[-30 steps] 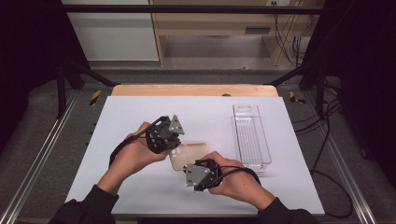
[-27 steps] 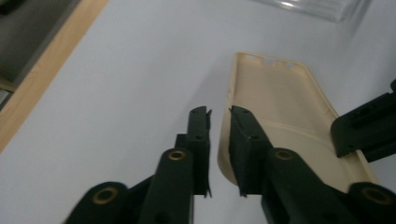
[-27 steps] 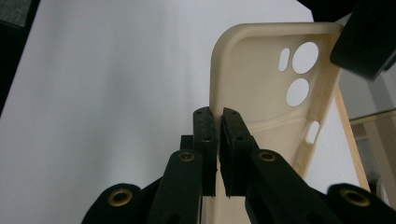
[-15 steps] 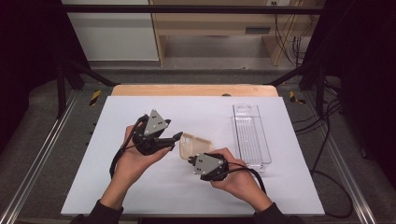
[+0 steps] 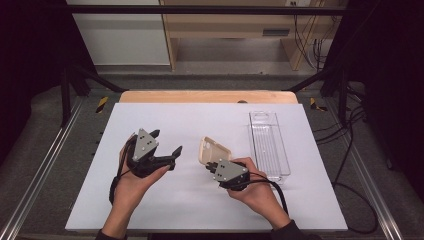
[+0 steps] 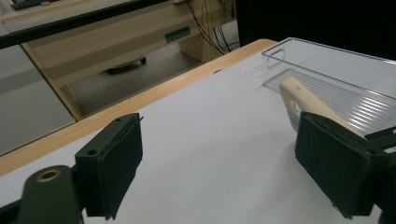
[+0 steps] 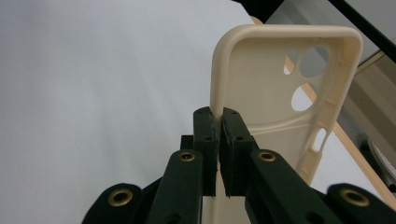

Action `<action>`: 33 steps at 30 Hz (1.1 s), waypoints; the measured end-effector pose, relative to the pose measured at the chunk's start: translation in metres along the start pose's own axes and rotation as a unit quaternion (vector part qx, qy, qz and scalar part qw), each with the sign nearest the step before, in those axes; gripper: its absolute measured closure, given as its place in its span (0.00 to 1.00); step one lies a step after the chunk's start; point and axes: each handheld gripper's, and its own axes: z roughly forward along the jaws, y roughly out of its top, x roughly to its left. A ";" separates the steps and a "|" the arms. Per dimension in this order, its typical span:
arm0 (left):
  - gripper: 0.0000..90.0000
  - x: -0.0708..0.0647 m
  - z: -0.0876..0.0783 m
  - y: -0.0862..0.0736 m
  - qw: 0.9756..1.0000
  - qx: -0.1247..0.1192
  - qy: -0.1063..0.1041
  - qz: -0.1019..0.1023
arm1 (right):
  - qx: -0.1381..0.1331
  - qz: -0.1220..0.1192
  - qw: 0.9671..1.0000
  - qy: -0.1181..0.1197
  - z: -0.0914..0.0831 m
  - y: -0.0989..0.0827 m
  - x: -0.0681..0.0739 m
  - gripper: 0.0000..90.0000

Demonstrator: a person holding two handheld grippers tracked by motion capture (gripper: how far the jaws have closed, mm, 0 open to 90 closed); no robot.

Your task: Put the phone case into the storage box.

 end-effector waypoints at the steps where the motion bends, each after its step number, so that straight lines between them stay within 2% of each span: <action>1: 0.15 0.000 0.000 -0.003 1.000 -0.001 0.001 -0.002 | -0.004 0.003 1.000 -0.003 -0.001 0.000 0.000 0.96; 9: 0.12 0.006 -0.003 -0.022 1.000 -0.015 0.005 -0.020 | -0.020 0.024 0.999 -0.018 -0.004 0.001 -0.002 0.96; 14: 0.09 0.006 -0.005 -0.030 0.999 -0.029 0.010 -0.024 | -0.026 0.034 0.999 -0.026 -0.008 -0.001 -0.004 0.96; 17: 0.07 0.005 -0.004 -0.033 0.999 -0.031 0.005 -0.023 | -0.034 0.043 0.998 -0.032 -0.011 -0.001 -0.006 0.96; 27: 0.06 0.004 -0.004 -0.041 0.999 -0.037 0.002 -0.023 | -0.048 0.069 0.995 -0.049 -0.018 -0.003 -0.013 0.96; 33: 0.05 0.005 -0.006 -0.045 0.999 -0.041 0.006 -0.024 | -0.060 0.095 0.992 -0.065 -0.023 -0.004 -0.018 0.96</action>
